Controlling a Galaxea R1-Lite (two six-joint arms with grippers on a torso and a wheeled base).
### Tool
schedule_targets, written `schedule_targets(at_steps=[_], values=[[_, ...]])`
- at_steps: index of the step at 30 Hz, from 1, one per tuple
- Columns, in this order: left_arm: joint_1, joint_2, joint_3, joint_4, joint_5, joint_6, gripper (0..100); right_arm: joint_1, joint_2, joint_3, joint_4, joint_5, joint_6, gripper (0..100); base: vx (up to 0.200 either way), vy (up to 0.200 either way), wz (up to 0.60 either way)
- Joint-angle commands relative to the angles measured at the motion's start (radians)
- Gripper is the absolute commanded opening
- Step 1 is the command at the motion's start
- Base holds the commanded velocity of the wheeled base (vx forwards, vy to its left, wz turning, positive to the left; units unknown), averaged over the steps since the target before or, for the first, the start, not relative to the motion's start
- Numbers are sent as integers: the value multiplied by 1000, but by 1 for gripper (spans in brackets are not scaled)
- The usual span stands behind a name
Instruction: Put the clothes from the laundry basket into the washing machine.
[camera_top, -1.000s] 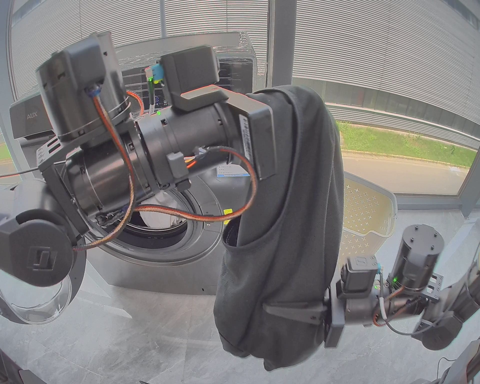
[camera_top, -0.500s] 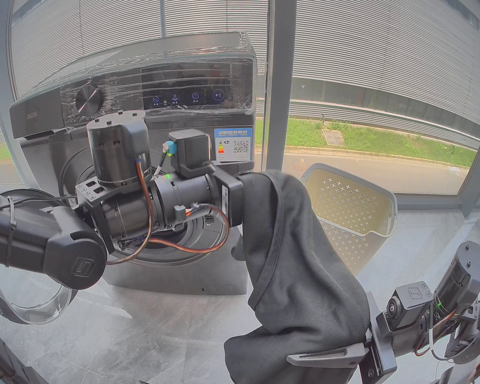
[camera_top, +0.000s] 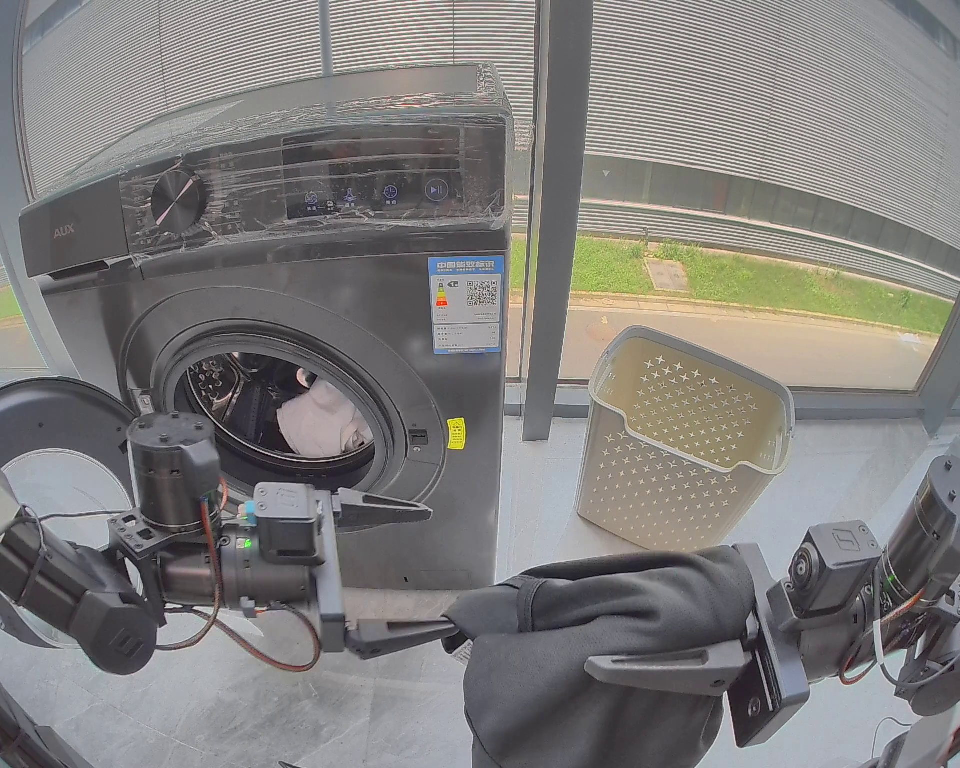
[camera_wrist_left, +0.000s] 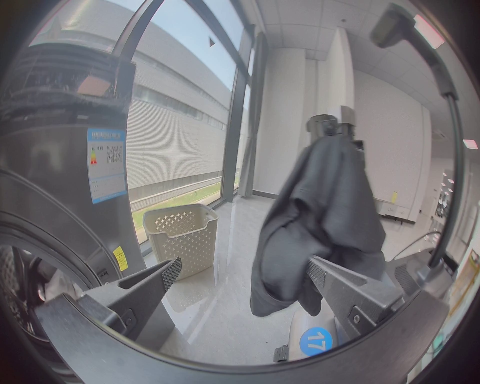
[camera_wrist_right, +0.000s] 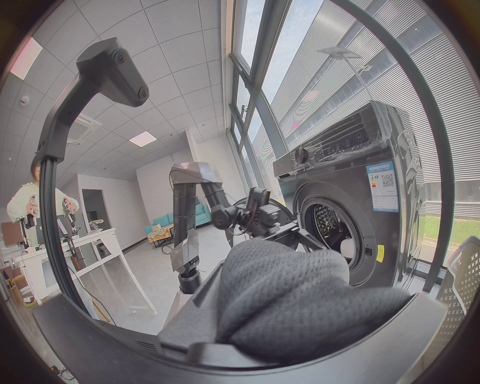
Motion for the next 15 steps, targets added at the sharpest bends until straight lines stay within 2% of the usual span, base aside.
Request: schedule_targets(at_steps=[1,3,5,6,7,8,15], values=[[55,-87,104,-37,-56,51,100,-29,3,-46,-1,-3,18,0,0,0,0],[63,-90,137,-38,-66,52,100,-38,7,-62,-1,-5,24,0,0,0,0],[66,-98,170,-40,-79,71,100,-47,9,-81,-1,-5,27,0,0,0,0],[66,-102,181,-38,-90,95,100,-54,10,-89,-1,-5,29,0,0,0,0],[66,-102,181,-38,-90,95,100,-54,10,-89,-1,-5,29,0,0,0,0],[46,-105,175,-37,-106,129,100,-55,9,-95,-1,-3,35,0,0,0,0],[-66,-107,97,-37,-104,132,100,-52,33,-112,-1,-3,43,0,0,0,0]])
